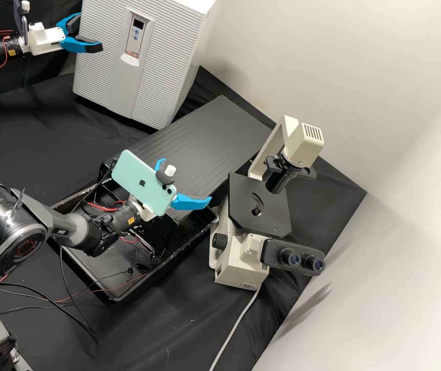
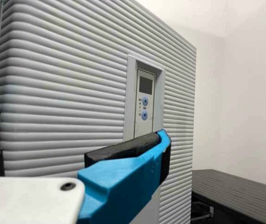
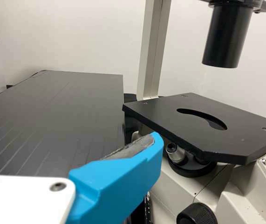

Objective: Open the incubator door

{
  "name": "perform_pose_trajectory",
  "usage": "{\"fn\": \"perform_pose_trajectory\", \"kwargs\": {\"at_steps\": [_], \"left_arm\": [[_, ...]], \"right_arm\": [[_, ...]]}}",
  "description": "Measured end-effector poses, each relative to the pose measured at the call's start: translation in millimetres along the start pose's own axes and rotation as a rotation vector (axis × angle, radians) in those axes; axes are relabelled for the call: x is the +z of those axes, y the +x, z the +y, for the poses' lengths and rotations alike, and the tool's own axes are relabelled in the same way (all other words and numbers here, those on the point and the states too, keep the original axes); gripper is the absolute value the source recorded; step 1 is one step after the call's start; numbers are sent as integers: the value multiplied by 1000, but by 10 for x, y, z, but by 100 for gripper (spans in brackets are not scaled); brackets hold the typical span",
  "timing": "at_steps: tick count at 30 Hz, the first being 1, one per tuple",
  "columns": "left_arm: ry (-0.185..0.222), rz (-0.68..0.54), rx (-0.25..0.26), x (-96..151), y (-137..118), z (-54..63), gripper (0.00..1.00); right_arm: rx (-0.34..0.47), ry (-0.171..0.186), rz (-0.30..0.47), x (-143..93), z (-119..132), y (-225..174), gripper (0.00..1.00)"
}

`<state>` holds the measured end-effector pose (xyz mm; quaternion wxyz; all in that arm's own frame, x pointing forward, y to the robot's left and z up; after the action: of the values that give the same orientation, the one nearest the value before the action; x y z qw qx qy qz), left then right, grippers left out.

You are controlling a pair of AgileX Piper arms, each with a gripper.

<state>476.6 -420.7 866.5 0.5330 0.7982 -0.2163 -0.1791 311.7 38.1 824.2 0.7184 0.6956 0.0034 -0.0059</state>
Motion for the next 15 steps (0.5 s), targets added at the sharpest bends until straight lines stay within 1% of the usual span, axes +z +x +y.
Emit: {"fn": "perform_pose_trajectory", "kwargs": {"at_steps": [3, 7, 8, 11, 15], "left_arm": [[-21, 10, -5, 16, -19, -53, 100], [-32, 14, -7, 34, -20, -81, 100], [-32, 14, -7, 34, -20, -81, 0], [-32, 14, -7, 34, -20, -81, 0], [-44, 24, -19, 49, -63, -113, 0]], "right_arm": [[0, 0, 0, 0, 0, 0, 100], [0, 0, 0, 0, 0, 0, 100], [0, 0, 0, 0, 0, 0, 100], [0, 0, 0, 0, 0, 0, 100], [0, 0, 0, 0, 0, 0, 100]]}}
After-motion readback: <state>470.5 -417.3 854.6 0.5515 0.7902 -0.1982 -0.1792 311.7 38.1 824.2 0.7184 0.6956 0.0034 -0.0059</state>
